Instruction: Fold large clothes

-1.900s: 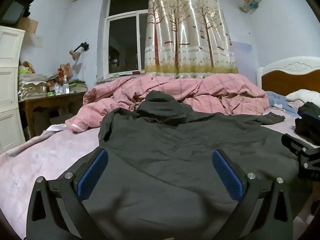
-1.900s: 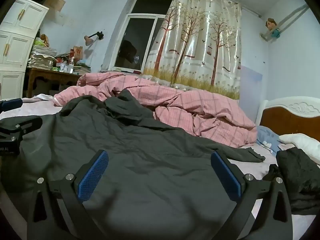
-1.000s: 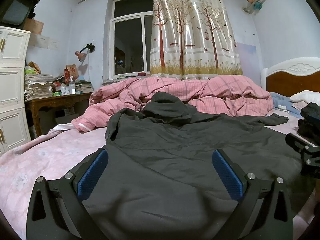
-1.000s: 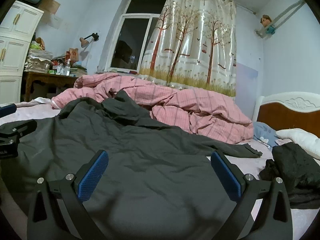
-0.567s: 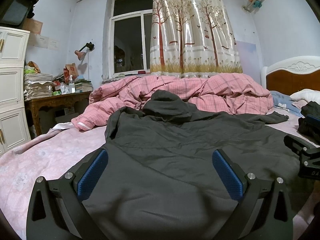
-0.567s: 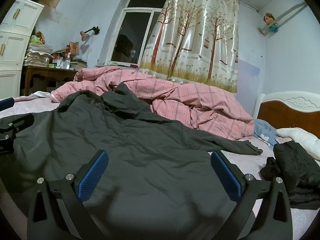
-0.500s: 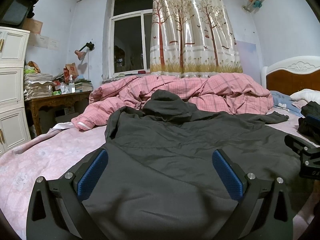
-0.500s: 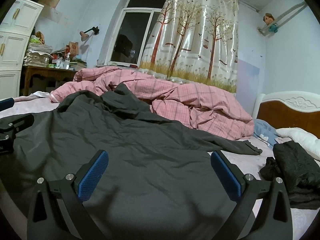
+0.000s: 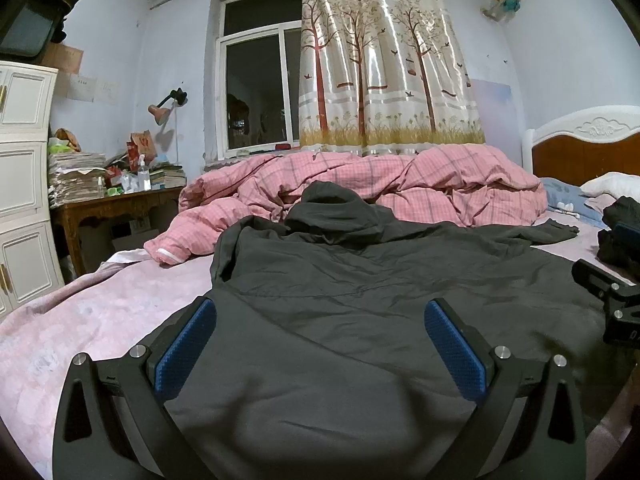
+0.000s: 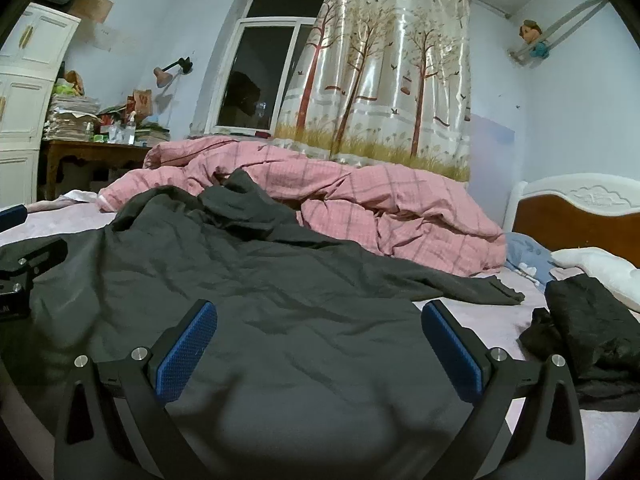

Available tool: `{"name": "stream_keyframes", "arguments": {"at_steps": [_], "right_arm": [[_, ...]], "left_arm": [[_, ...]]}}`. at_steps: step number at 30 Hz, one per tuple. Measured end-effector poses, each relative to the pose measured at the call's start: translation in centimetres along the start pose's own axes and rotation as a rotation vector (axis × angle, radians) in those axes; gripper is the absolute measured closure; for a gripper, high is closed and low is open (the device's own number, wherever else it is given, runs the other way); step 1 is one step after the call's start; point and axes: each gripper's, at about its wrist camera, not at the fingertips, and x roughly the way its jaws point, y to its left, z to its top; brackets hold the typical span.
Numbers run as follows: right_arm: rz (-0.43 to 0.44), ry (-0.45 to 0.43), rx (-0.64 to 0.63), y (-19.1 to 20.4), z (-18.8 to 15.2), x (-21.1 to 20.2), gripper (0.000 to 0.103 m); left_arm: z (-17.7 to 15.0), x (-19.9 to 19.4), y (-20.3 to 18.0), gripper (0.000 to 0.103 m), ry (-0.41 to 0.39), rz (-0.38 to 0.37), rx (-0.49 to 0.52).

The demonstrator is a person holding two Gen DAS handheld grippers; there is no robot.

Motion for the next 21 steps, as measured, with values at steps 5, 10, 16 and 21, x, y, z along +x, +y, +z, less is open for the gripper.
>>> {"name": "stream_keyframes", "arguments": {"at_steps": [5, 10, 16, 21], "right_arm": [[-0.001, -0.009, 0.01, -0.3, 0.0, -0.1, 0.001], [-0.003, 0.006, 0.01, -0.6, 0.1, -0.1, 0.001], [-0.003, -0.003, 0.007, -0.7, 0.2, 0.0, 0.001], [0.005, -0.014, 0.028, -1.1, 0.2, 0.0, 0.001]], "left_arm": [[-0.1, 0.0, 0.0, 0.0, 0.001, 0.001, 0.002], [-0.3, 0.0, 0.0, 0.0, -0.011, 0.007, 0.004], [-0.6, 0.1, 0.0, 0.0, -0.012, 0.008, 0.012], [-0.8, 0.1, 0.1, 0.0, -0.003, 0.006, 0.005]]}}
